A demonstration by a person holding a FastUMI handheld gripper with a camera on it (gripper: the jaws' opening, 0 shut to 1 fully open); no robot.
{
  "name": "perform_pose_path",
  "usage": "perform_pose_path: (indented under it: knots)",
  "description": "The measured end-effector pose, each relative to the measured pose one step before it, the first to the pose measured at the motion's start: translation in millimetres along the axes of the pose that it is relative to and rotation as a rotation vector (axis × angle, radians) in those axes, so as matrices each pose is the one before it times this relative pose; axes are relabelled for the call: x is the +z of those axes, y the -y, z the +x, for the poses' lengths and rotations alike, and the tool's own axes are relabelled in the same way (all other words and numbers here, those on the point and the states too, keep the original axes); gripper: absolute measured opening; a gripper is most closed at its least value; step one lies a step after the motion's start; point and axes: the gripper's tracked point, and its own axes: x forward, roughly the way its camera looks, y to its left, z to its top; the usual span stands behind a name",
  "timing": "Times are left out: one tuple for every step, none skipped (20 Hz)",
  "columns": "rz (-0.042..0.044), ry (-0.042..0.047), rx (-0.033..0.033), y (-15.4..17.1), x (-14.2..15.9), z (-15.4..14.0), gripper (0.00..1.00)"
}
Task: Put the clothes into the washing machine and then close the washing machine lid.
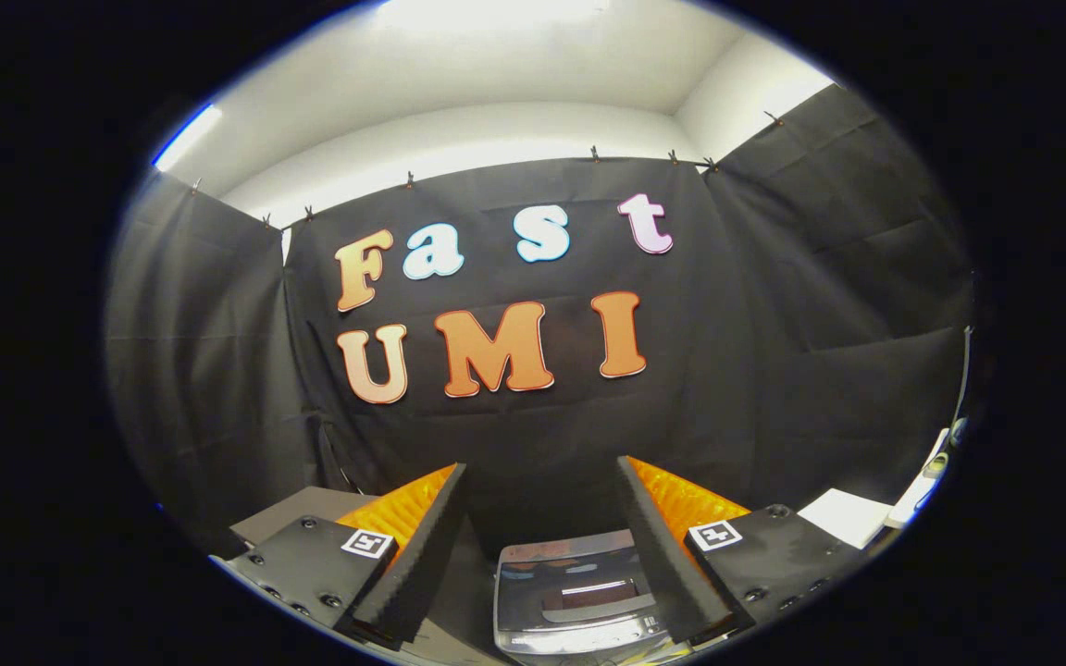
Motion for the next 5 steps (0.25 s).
perform_pose_path:
  knots:
    - [0.00223,0.00204,0.00378,-4.2,0.67,-3.77,1.0]
    - [0.00517,0.00362,0.00762,-4.26,0.97,-2.92,1.0]
    - [0.00484,0.00412,0.00433,-2.04,1.59,-1.01,1.0]
    - [0.00352,0.00329,0.00111,1.3,2.08,-0.62,1.0]
    - [0.00365,0.00684,0.00388,1.09,2.52,-1.73,1.0]
